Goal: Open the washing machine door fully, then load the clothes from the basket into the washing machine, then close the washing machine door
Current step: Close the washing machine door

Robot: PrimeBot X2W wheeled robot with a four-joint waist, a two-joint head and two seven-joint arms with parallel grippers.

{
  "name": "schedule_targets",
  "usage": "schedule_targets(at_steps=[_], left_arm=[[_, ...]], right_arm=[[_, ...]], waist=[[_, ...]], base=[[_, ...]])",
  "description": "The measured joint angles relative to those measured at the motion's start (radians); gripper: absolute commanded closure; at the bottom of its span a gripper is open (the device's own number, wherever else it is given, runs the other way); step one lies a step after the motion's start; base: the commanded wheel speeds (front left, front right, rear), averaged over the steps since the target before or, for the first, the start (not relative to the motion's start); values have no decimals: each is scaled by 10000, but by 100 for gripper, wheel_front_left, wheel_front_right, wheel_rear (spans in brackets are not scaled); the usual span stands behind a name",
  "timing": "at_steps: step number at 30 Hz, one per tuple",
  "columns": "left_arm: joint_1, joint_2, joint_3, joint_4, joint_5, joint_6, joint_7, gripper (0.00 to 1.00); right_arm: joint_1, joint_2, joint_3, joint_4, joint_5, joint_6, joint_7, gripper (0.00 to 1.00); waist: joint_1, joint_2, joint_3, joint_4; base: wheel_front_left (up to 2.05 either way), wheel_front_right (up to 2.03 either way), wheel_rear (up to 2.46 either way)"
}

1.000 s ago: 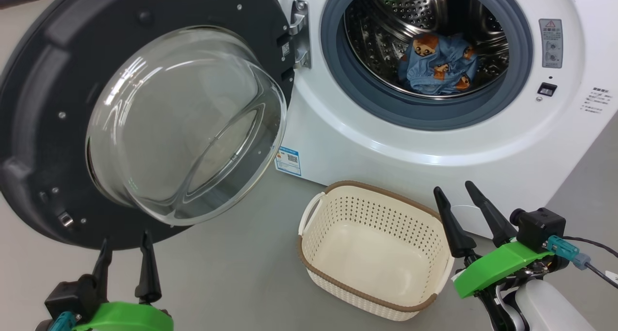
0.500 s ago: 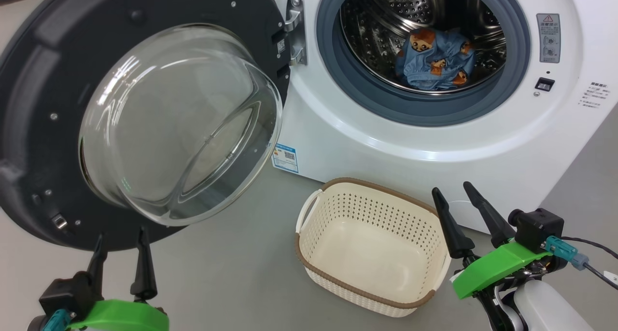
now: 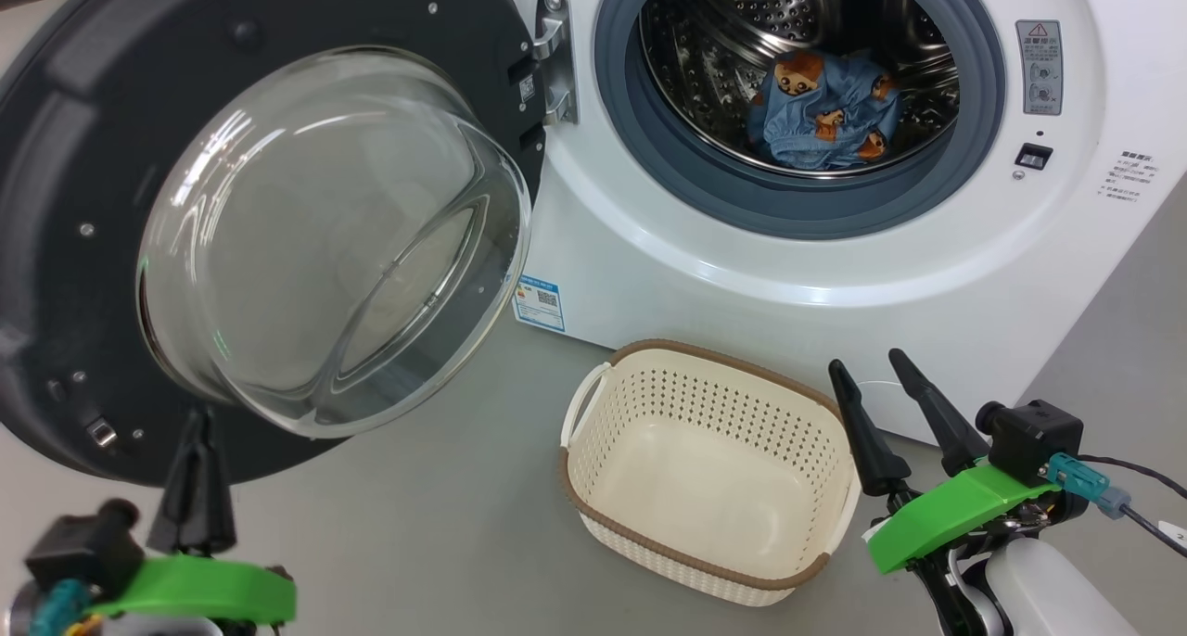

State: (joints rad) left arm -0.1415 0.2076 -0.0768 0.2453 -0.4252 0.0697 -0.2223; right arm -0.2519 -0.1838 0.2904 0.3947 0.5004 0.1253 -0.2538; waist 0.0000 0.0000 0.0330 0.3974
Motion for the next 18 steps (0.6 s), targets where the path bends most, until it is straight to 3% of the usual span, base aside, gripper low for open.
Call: schedule_targets(at_steps=[9, 12, 18], left_arm=[[-909, 721, 846, -2502, -612, -357, 119, 100], [-1239, 892, 1386, -3233, -1446, -539, 374, 100], [-2190, 1277, 3223, -2976, -3933, -821, 1129, 100]], right_arm=[[14, -6, -40, -25, 0, 0, 0, 0], [94, -13, -50, -36, 0, 0, 0, 0], [181, -21, 2, -33, 0, 0, 2, 0]], waist=[[0, 0, -10, -32], [0, 0, 2, -67], [0, 0, 72, -263]], base=[[0, 0, 0], [0, 0, 0], [0, 0, 0]])
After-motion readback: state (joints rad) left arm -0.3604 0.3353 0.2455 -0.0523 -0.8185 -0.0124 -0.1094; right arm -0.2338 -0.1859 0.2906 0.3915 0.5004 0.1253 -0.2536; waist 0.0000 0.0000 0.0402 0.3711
